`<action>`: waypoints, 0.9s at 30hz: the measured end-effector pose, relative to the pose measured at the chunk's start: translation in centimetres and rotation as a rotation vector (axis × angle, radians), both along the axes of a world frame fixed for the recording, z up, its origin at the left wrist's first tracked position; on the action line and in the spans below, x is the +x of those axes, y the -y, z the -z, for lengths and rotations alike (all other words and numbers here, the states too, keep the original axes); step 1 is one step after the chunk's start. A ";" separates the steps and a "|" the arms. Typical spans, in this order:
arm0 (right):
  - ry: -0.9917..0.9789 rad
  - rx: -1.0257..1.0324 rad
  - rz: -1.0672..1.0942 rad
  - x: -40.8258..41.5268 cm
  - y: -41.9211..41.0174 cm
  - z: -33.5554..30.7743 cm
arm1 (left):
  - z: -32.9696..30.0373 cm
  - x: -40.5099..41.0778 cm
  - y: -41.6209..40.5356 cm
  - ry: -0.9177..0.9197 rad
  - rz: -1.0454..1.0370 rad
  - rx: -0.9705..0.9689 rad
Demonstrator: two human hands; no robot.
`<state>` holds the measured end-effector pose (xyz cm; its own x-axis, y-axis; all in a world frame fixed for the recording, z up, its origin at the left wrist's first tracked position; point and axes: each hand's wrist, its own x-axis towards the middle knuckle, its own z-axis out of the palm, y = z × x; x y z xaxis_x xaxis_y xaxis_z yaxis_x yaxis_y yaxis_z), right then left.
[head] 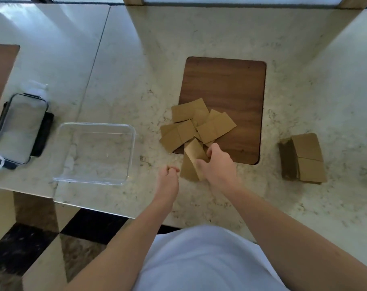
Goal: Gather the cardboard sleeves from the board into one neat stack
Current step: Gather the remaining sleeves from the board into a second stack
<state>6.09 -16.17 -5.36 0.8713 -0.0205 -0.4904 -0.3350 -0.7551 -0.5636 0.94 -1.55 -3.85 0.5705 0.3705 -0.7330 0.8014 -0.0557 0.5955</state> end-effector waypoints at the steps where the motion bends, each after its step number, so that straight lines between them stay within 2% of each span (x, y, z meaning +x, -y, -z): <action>1: -0.055 0.072 0.035 0.0 -0.1 -0.4 | -0.1 0.1 -0.4 0.007 -0.005 -0.023; 3: -0.099 0.209 0.129 -0.2 -0.3 -1.3 | -0.5 0.4 -1.1 0.049 -0.021 -0.126; 5: -0.191 0.418 0.228 -1.0 -0.8 -2.2 | -0.8 0.8 -1.5 0.111 -0.021 -0.325; 6: -0.268 0.499 0.212 -1.7 -1.5 -2.8 | -1.1 0.9 -1.9 0.117 -0.016 -0.436; 8: -0.406 0.536 0.077 -3.0 -2.8 -3.5 | -1.5 0.9 -2.7 0.083 -0.032 -0.596; 10: -0.349 0.452 0.058 -3.3 -3.3 -3.4 | -1.5 1.2 -3.4 0.066 -0.080 -0.625; 13: -0.084 0.272 0.407 -2.8 -2.4 -2.5 | -1.3 1.5 -4.5 0.100 -0.299 -0.686; 14: -0.022 0.206 0.455 -2.5 -2.5 -2.3 | -1.3 1.5 -4.9 0.093 -0.351 -0.705; 18: 0.059 -0.051 0.317 -1.9 -4.8 -1.1 | -1.3 0.8 -5.1 0.058 -0.354 -0.699; 22: 0.007 -0.234 0.236 -1.7 -6.3 -0.1 | -1.2 0.1 -5.4 0.067 -0.378 -0.757; 25: -0.015 -0.240 0.211 -2.0 -6.3 0.2 | -0.8 -0.3 -5.7 0.107 -0.334 -0.777; 27: 0.004 -0.128 0.222 -1.9 -6.1 0.1 | -0.7 -0.1 -5.6 0.123 -0.340 -0.721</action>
